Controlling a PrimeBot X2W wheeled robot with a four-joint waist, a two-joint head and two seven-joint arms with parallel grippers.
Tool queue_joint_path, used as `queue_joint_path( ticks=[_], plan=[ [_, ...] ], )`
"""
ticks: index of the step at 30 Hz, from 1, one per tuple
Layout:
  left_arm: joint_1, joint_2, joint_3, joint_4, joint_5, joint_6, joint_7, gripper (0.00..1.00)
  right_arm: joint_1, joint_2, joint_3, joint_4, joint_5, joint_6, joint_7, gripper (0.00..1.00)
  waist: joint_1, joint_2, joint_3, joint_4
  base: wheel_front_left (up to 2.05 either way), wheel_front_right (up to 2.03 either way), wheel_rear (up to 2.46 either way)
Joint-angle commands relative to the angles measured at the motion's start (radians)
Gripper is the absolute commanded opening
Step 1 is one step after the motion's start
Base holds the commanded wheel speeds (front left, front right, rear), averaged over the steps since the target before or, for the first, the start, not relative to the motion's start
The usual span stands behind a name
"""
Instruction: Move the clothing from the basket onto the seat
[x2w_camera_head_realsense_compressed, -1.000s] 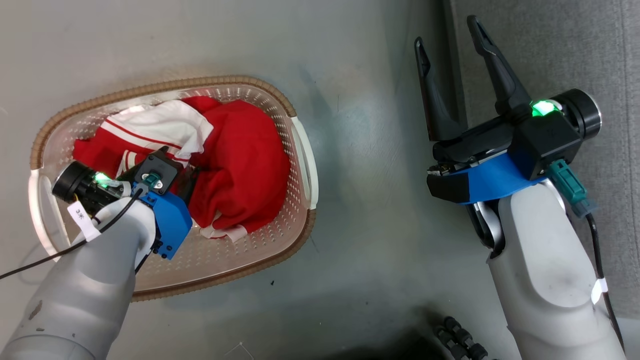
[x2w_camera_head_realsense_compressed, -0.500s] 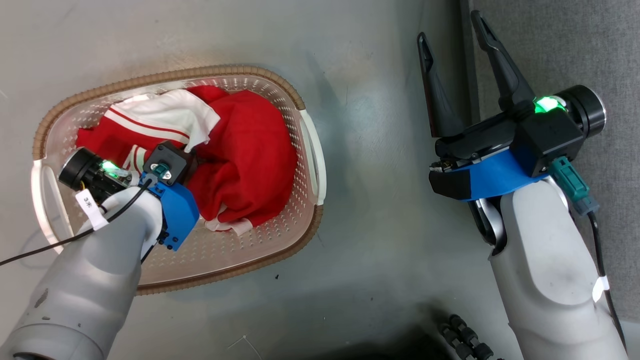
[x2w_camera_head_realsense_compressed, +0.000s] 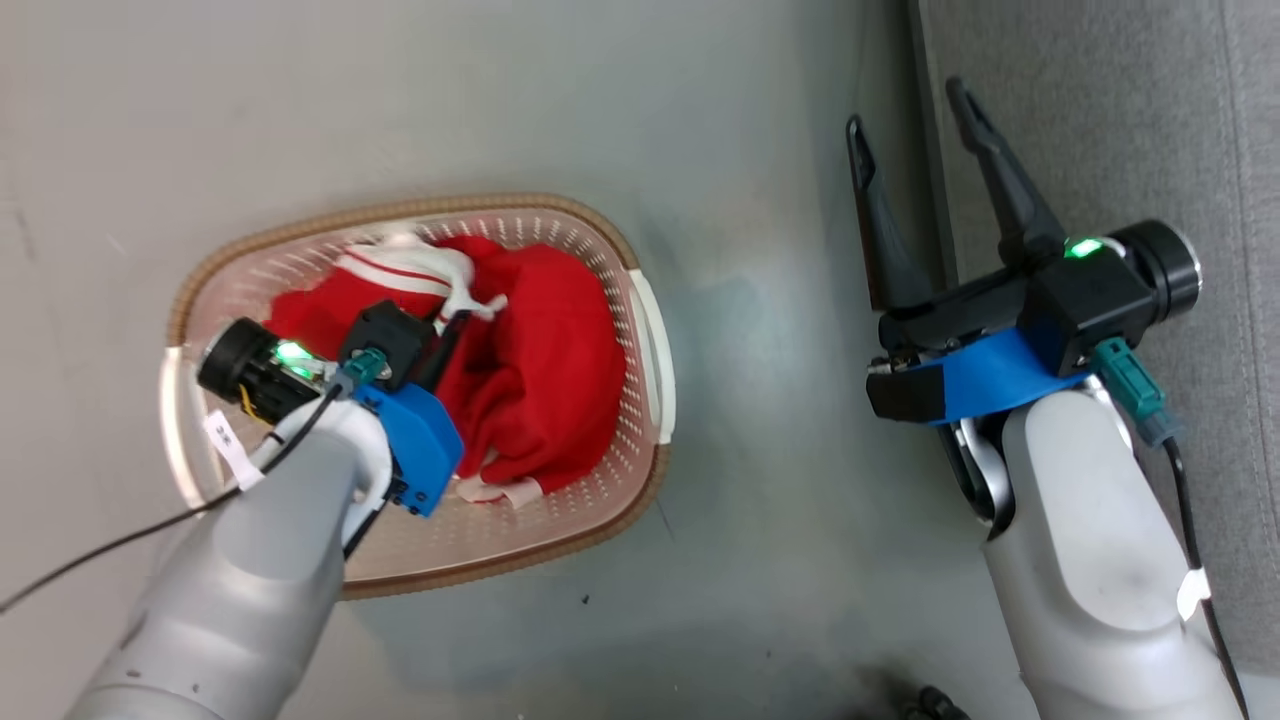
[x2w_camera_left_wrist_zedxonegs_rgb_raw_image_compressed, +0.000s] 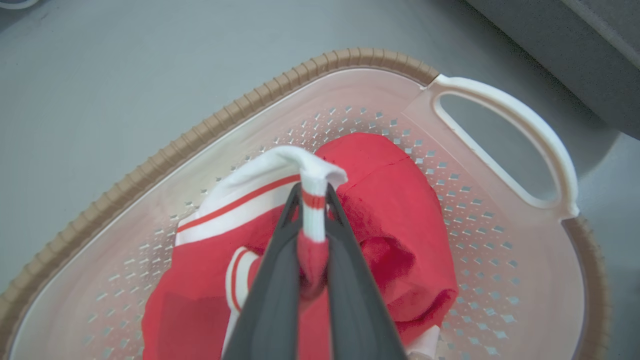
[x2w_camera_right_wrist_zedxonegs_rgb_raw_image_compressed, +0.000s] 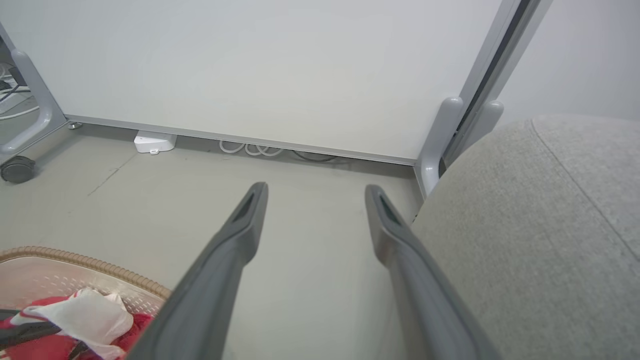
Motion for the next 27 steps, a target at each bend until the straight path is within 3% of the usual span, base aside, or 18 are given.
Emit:
queue_joint_path(
  ticks=[1, 27],
  plan=[
    [0.023, -0.001, 0.012, -0.022, -0.007, 0.001, -0.003, 0.0, 0.017, -0.001, -0.002, 0.005, 0.006, -0.001, -0.001, 1.0, 0.0, 0.0, -0.042, 0.024, 0.0, 0.0, 0.0],
    [0.356, -0.034, 0.269, -0.472, 0.017, 0.002, -0.004, 0.0, 0.221, -0.023, 0.011, 0.121, 0.056, -0.001, -0.001, 1.0, 0.0, 0.0, -0.477, 0.131, 0.0, 0.0, 0.0]
  ],
)
